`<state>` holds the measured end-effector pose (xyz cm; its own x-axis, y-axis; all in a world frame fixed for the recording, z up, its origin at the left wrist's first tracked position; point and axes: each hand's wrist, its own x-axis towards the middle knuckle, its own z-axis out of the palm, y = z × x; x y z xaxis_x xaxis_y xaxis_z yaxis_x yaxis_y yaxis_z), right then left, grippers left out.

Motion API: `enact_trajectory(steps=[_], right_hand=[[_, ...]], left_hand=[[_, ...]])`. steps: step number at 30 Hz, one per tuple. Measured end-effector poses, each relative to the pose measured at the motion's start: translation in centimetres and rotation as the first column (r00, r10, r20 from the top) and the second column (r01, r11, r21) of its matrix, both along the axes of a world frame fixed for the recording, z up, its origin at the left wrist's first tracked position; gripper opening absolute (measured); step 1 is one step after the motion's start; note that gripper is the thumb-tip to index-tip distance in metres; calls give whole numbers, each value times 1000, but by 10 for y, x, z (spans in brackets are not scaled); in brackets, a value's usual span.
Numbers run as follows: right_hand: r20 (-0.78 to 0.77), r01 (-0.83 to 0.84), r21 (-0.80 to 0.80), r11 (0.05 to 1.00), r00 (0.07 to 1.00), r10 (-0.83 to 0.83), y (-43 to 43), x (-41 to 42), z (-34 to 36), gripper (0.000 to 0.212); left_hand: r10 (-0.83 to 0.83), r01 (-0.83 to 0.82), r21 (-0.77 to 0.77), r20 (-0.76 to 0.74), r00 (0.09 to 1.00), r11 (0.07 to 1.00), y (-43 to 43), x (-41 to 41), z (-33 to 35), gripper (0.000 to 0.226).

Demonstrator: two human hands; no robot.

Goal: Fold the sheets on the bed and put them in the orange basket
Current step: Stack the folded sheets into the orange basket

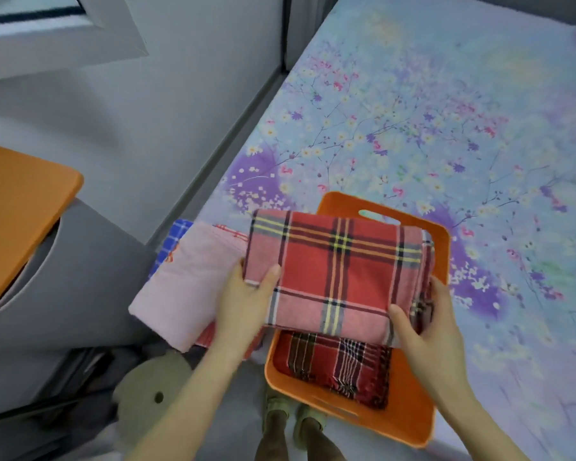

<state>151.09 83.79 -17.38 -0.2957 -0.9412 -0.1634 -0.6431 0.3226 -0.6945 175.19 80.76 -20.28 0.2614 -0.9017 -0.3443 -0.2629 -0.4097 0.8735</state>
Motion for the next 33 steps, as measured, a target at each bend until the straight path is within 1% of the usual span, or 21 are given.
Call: enact_trajectory(steps=[1,2,4,7,9,11,12,13,15,17,18,19,21,22,23,24,25,26,28,30,33], right_hand=[[-69,25,55,998,997,-21,7,-11,-13,66],[-136,55,115,992,990,-39,14,-20,-27,66],[-218,100,231,968,975,-48,22,-24,-54,65],[-307,91,334,938,952,17,31,-19,-89,62],[-373,114,381,917,927,39,38,-16,-106,60],[-410,118,424,898,909,74,48,-16,-121,58],[-412,117,453,884,907,91,52,-17,-130,57],[-408,105,495,863,904,124,55,-18,-137,55],[-389,18,601,799,880,273,55,-20,-143,44],[-379,-47,678,734,833,404,46,-20,-137,28],[-441,-77,635,768,781,443,39,-21,-136,21],[-496,-116,551,826,750,437,30,-22,-136,17],[-538,-196,508,839,688,487,14,-27,-142,40],[-492,-265,561,784,655,573,6,-30,-145,52],[-431,-306,608,733,649,628,0,-32,-153,64],[-362,-325,682,655,629,689,-3,-37,-163,72],[-268,-340,764,548,605,749,-4,-42,-171,79],[-214,-344,811,474,579,787,-4,-45,-177,87],[-206,-349,826,442,542,814,3,-46,-191,100],[-227,-332,842,425,497,838,10,-45,-205,105],[-300,-297,860,415,364,882,20,-45,-221,113]], left_hand=[[1,4,-32,160,987,999,5,-24,-14,51],[-13,19,-16,304,952,1000,11,-47,-26,54],[-86,70,50,496,864,996,22,-75,-47,55],[-192,202,56,625,757,978,29,-95,-73,51],[-281,280,113,672,685,953,34,-100,-89,52],[-374,319,207,654,658,925,40,-99,-102,54],[-426,323,279,654,625,904,42,-99,-111,55],[-499,343,363,667,554,866,44,-98,-119,55],[-630,370,512,673,387,775,45,-96,-133,55],[-754,399,645,605,256,652,41,-97,-135,57],[-794,428,681,582,176,594,37,-98,-133,57],[-808,473,691,583,83,547,31,-100,-132,58],[-776,591,664,623,-98,458,20,-103,-133,66],[-765,646,651,625,-157,399,14,-104,-134,72],[-773,675,655,603,-198,339,9,-104,-139,78],[-790,670,682,567,-232,293,5,-103,-144,85],[-807,637,729,521,-278,250,4,-101,-150,92],[-816,589,781,470,-337,207,3,-99,-157,100],[-817,503,853,387,-427,140,2,-94,-169,112],[-813,462,879,354,-462,120,-2,-95,-182,115],[-770,420,893,379,-513,160,3,-99,-195,113]])
